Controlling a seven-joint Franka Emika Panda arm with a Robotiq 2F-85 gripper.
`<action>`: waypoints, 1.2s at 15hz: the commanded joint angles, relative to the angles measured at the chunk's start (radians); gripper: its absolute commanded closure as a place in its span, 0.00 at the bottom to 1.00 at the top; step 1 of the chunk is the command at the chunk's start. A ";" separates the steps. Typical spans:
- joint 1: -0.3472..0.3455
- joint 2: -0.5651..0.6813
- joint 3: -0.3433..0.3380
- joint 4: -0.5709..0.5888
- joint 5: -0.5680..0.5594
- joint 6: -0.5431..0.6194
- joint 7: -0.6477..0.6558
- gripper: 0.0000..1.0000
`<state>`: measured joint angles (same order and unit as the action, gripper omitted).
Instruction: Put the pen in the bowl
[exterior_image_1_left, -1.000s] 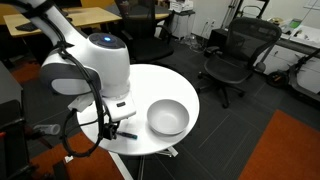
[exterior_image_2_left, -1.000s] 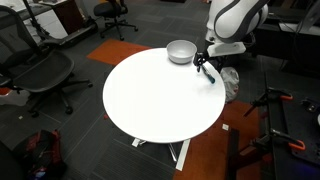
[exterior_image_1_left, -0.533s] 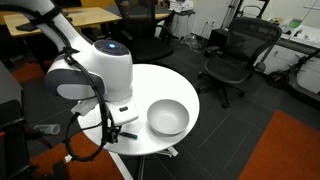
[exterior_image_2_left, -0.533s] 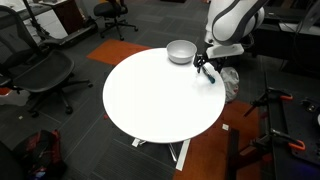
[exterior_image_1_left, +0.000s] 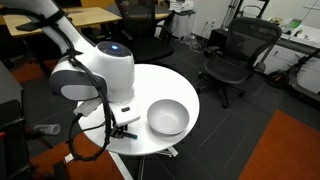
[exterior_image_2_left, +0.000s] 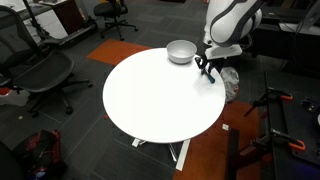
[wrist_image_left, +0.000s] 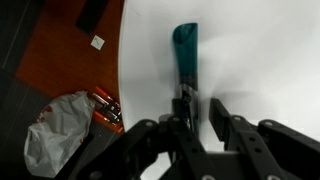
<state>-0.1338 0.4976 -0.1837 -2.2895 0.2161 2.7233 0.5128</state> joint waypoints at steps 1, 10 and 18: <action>0.022 0.009 -0.018 0.010 0.015 0.010 -0.006 0.95; 0.160 -0.153 -0.064 -0.041 -0.111 -0.106 0.042 0.95; 0.143 -0.246 -0.140 0.042 -0.307 -0.093 0.069 0.95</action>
<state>0.0394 0.2873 -0.3211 -2.2788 -0.0584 2.6489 0.5864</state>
